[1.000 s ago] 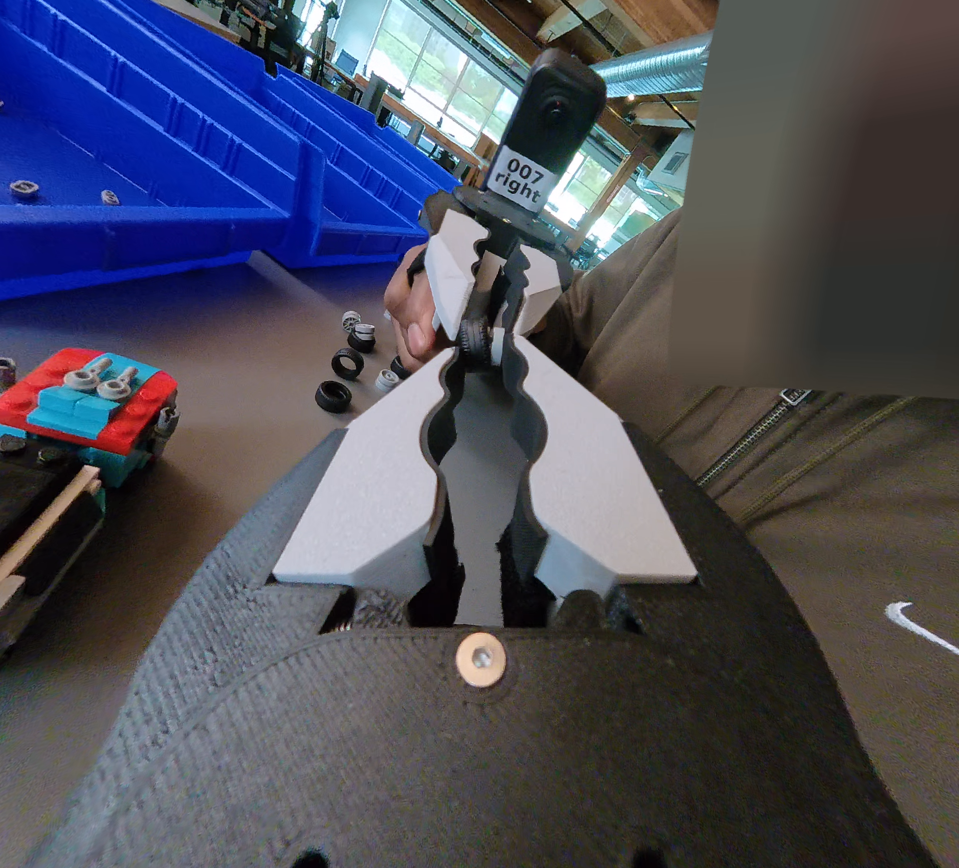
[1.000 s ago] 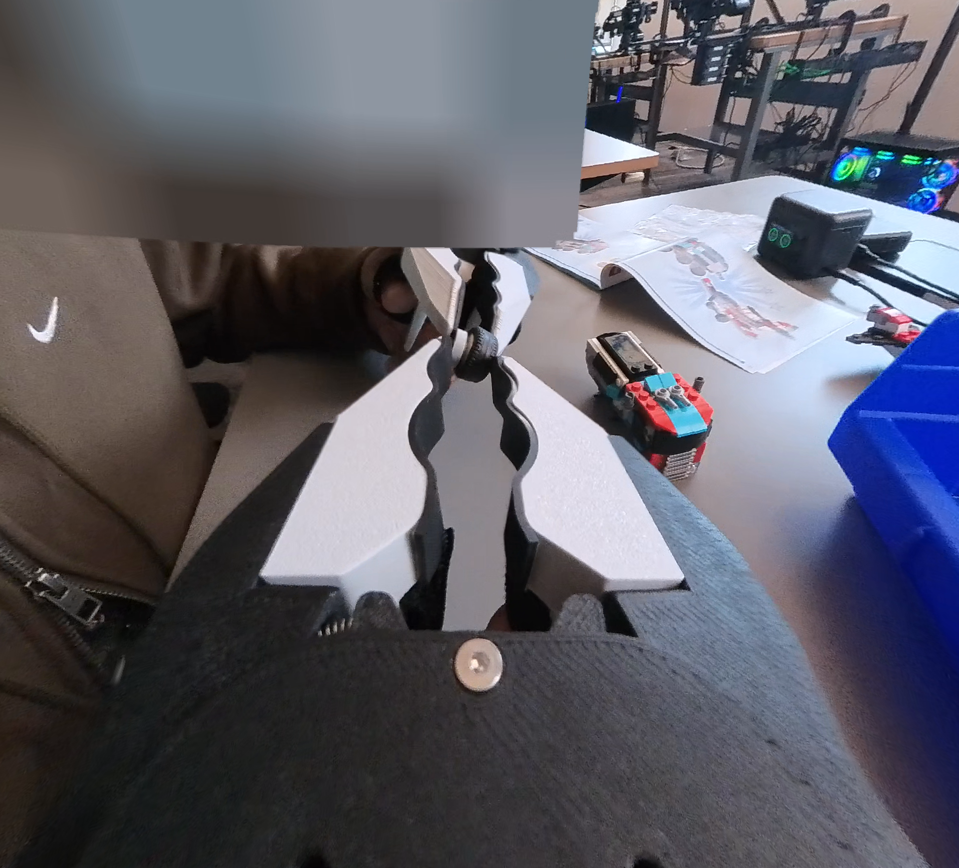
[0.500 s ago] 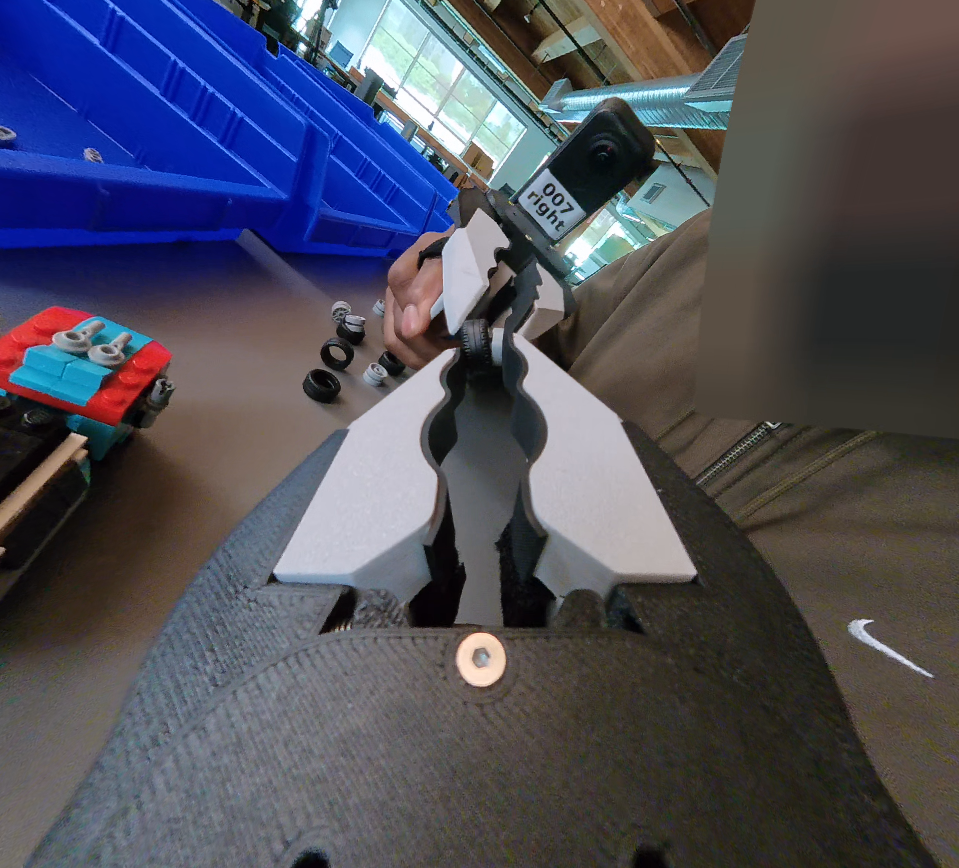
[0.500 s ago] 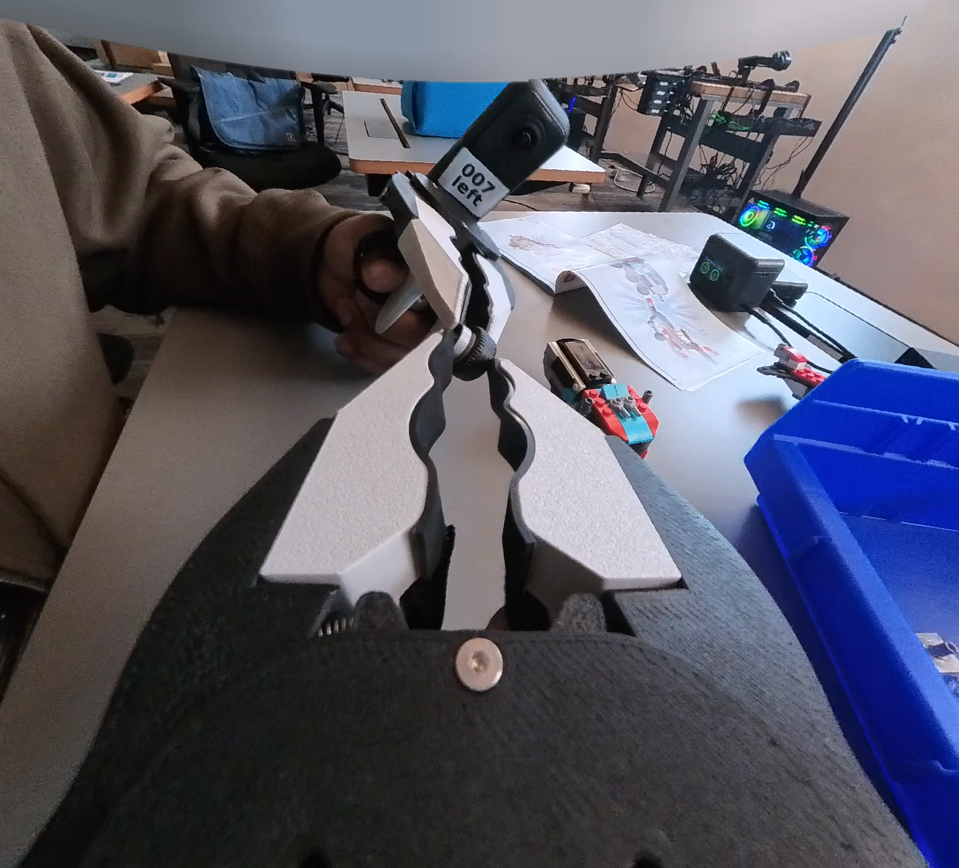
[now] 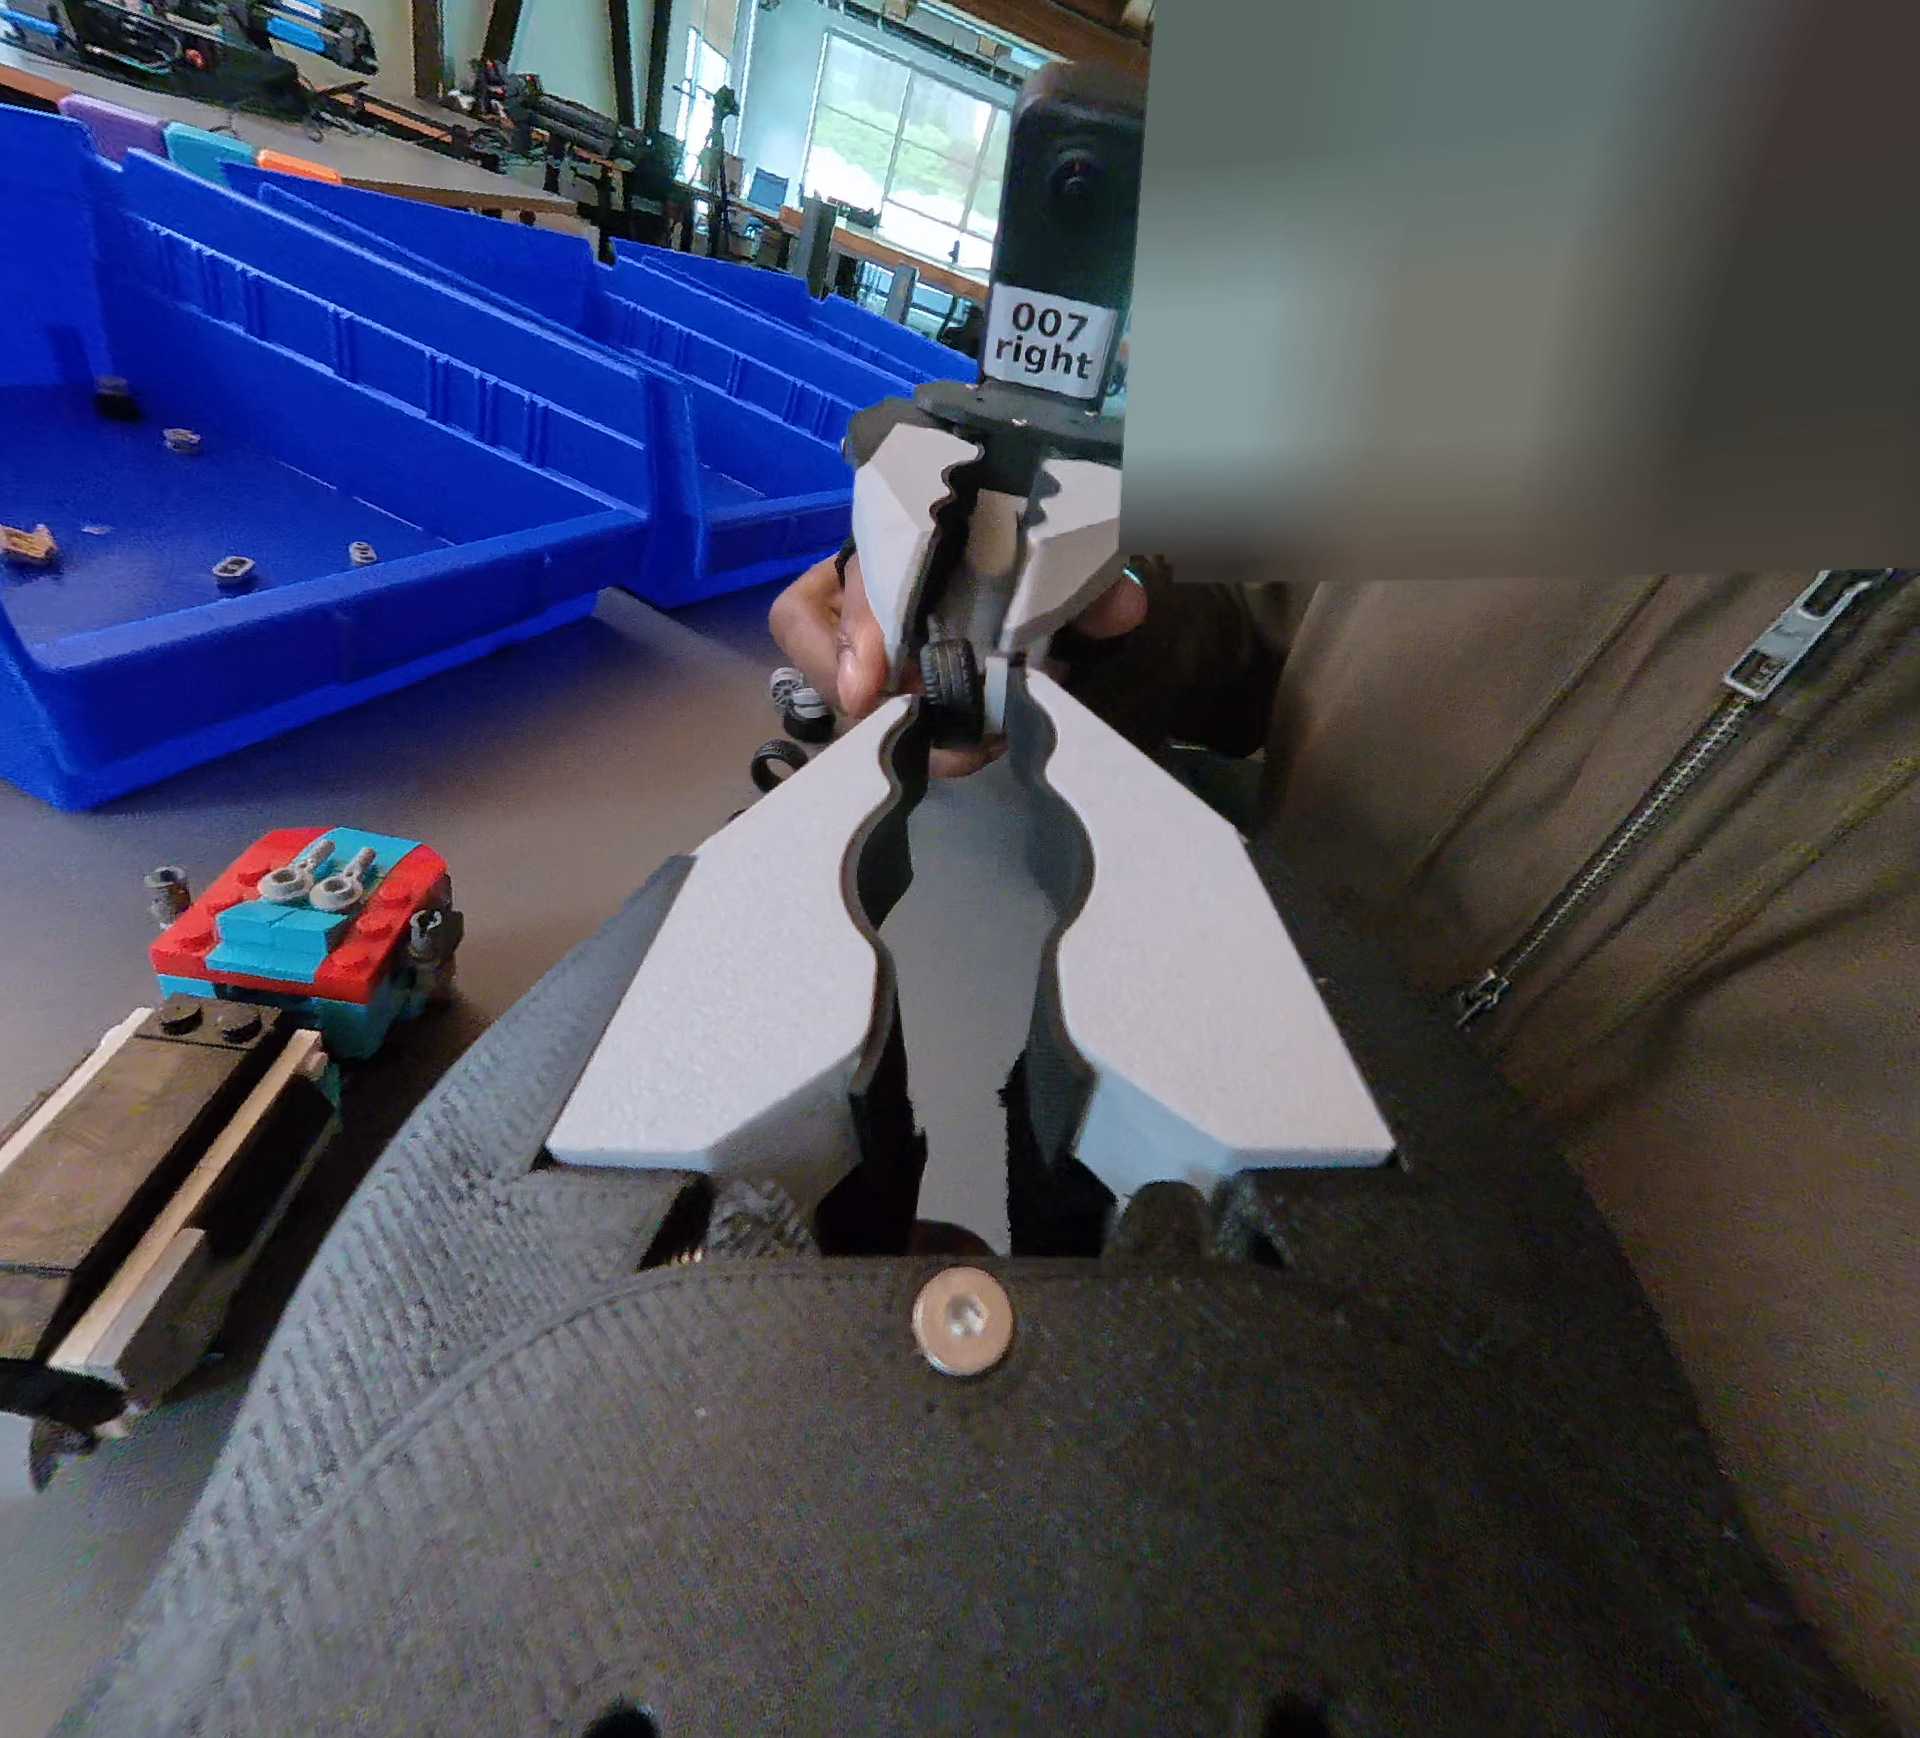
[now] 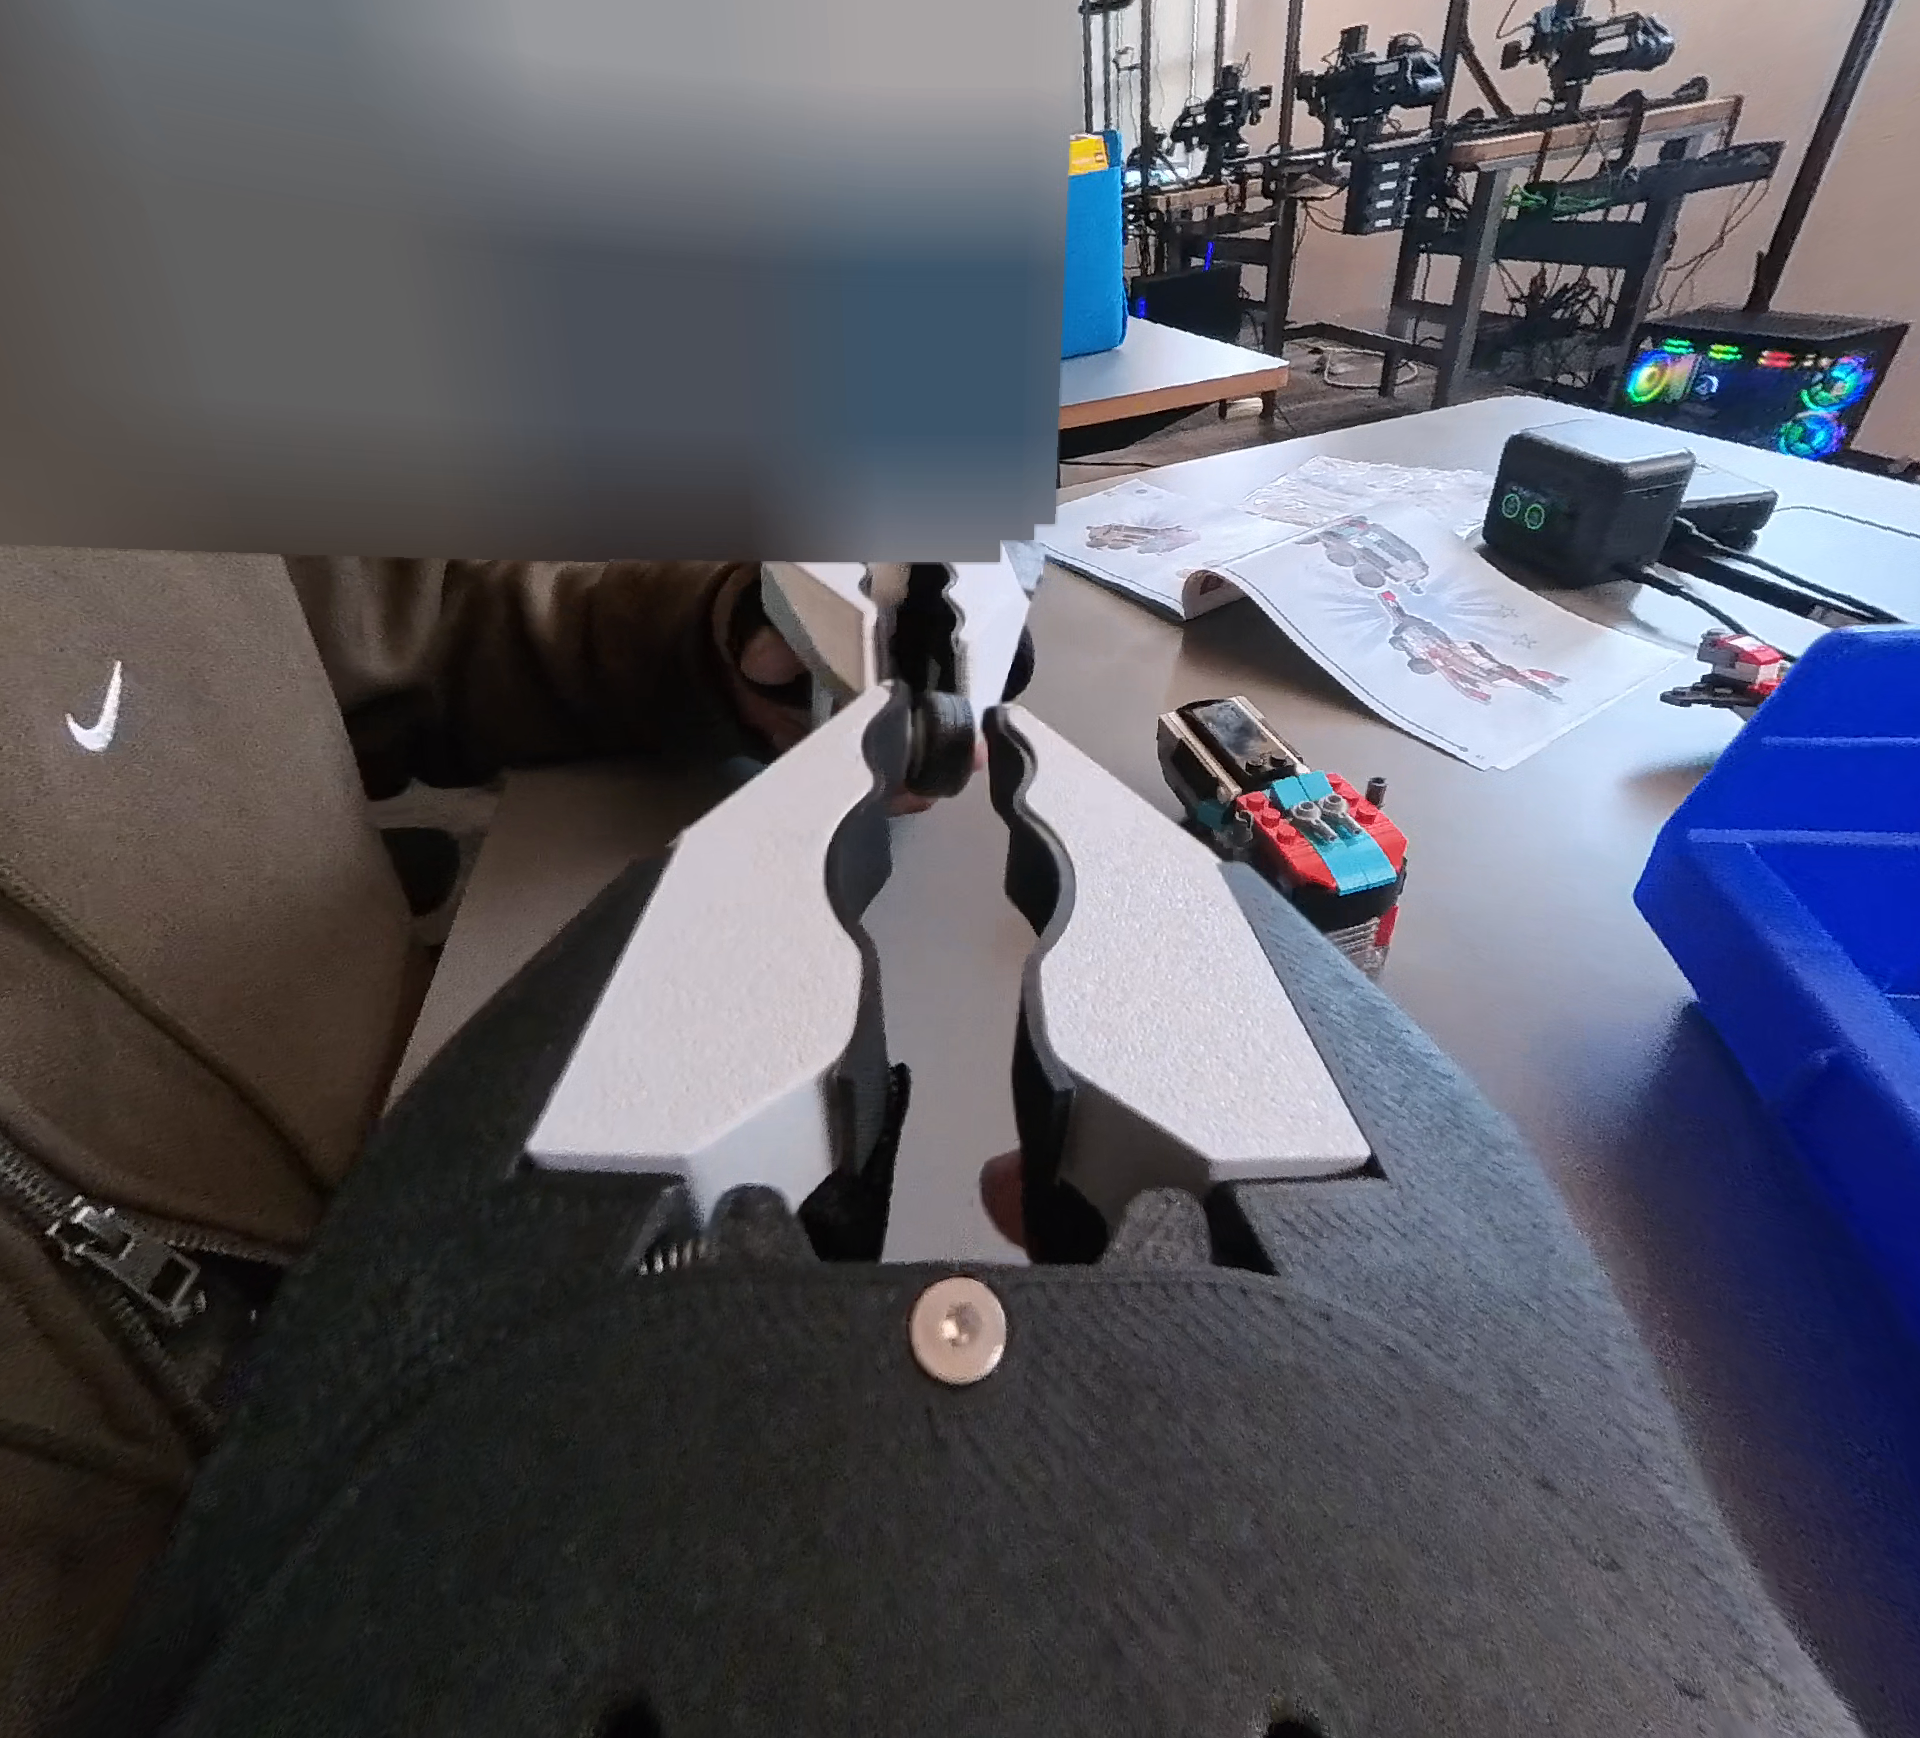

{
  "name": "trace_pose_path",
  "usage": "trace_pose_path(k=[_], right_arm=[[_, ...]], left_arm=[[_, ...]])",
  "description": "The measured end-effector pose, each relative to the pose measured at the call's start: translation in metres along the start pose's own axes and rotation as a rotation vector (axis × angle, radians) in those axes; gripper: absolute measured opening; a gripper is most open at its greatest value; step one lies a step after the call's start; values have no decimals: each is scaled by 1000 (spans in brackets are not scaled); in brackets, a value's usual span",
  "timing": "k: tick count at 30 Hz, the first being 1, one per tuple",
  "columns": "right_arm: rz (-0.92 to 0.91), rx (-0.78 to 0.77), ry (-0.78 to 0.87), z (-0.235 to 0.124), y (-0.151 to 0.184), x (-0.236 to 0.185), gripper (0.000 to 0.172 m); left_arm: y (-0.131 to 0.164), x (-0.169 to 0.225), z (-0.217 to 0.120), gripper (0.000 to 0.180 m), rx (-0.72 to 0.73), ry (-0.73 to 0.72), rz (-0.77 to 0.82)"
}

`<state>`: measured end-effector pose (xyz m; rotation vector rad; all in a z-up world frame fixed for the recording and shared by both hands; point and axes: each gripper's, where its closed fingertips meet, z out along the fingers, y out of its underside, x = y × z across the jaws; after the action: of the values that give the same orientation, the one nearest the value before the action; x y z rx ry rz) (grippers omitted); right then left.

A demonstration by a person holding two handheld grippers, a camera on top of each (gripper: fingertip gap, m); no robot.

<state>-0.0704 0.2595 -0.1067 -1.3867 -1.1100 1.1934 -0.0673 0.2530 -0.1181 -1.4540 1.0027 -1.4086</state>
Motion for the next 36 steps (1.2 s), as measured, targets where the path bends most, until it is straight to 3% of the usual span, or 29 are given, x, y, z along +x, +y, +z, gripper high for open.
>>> trace_pose_path(k=[3,27,31,36], right_arm=[[39,19,-14,-1,-2,1,0],[74,31,14,-3,-3,9,0],[143,59,-39,-5,-8,6,19],[158,29,-105,-3,-4,-4,28]], left_arm=[[2,4,2,16,-9,5,26],[-1,-4,3,15,1,-111,214],[0,-1,3,15,-7,-116,276],[0,4,4,15,-14,-110,331]])
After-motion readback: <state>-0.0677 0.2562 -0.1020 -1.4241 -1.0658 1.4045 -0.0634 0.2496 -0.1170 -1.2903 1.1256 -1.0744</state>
